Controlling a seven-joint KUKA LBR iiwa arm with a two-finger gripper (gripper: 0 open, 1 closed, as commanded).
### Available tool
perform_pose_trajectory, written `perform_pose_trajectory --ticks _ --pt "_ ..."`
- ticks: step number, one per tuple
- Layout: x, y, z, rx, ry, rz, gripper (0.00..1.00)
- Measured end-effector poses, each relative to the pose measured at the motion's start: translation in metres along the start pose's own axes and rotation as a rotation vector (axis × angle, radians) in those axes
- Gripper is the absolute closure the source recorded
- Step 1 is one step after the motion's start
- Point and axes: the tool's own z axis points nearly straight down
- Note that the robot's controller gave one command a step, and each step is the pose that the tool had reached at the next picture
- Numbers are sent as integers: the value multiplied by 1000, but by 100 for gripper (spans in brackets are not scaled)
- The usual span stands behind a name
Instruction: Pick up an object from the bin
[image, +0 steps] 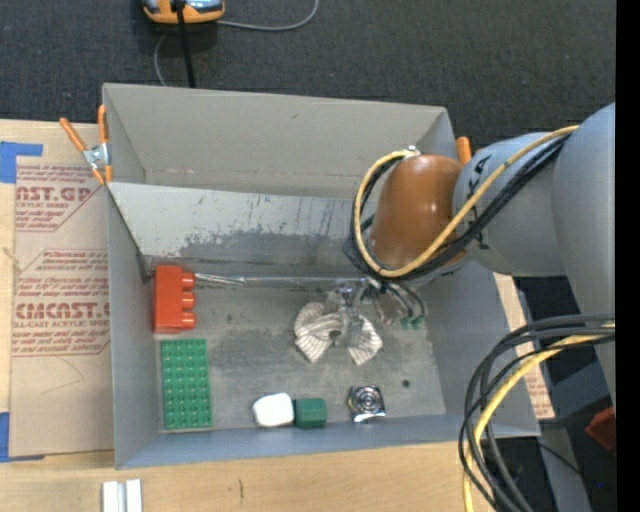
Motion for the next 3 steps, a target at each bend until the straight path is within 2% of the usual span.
perform_pose_trajectory --ticks 3 --pt "0 0 0 0 0 0 100"
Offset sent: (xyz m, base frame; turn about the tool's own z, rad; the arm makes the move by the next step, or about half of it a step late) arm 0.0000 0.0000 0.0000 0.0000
